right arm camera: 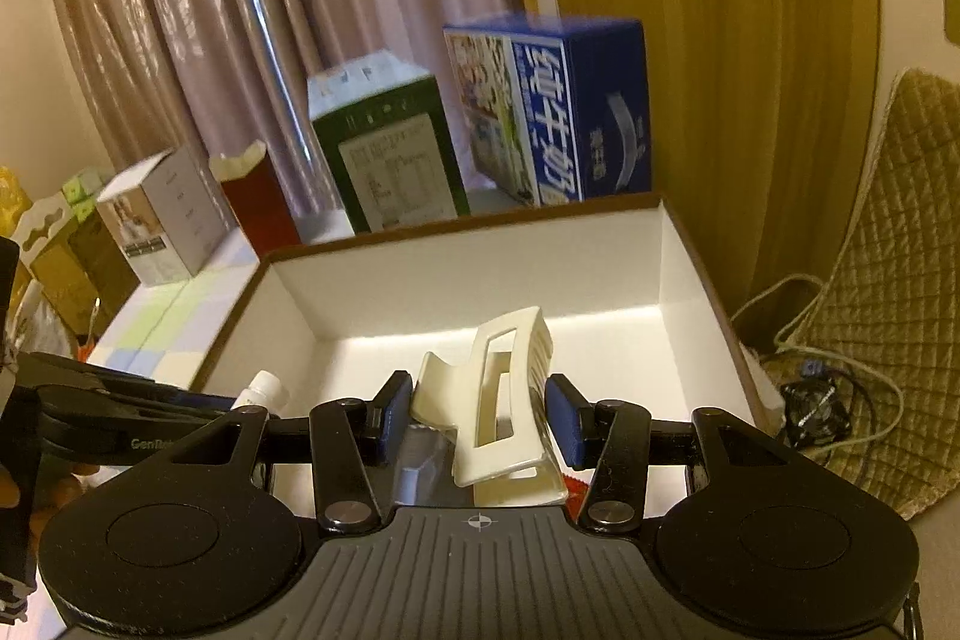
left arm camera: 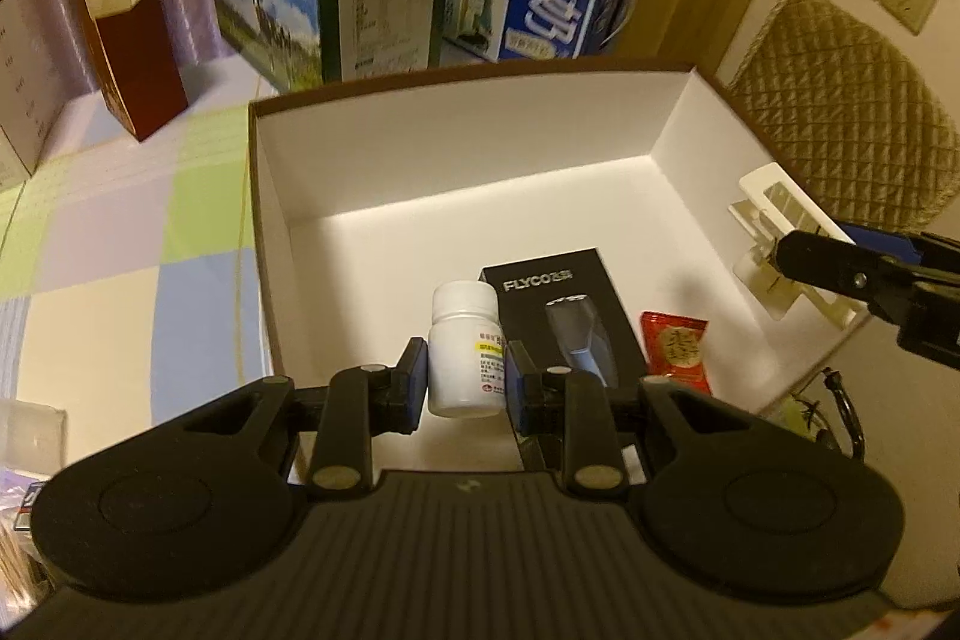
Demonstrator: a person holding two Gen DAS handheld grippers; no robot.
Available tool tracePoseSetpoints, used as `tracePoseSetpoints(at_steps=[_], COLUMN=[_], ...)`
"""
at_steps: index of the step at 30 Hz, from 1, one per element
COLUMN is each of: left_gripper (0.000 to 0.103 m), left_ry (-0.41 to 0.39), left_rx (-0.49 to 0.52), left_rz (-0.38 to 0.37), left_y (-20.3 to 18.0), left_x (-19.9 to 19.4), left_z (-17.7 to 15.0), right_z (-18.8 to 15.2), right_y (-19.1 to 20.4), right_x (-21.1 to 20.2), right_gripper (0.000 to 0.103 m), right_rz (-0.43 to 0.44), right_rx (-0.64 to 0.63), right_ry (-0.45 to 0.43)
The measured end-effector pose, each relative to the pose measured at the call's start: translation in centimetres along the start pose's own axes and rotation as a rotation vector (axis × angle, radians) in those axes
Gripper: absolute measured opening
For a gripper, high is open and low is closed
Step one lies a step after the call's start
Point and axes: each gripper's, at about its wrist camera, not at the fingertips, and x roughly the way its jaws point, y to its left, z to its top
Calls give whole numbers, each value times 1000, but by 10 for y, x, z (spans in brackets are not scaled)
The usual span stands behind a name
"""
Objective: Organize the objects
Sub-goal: 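Carry the clip and pill bottle into the open box and release both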
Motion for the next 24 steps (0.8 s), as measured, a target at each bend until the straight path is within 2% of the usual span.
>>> tracePoseSetpoints(at_steps=[10,18,24], left_gripper=[22,22,31], left_ry=[90,115,109], left_rx=[-57,-82,-75], left_rz=[52,68,64], left_y=[1,1,1], left_x=[41,57,57], left_z=[6,9,13], right_z=[6,10,11], right_y=[-26,-39,-46], right_x=[47,75,89], right_gripper=[45,46,46], right_rz=[14,38,55], right_rx=[27,74,120], right_ry=[99,151,181])
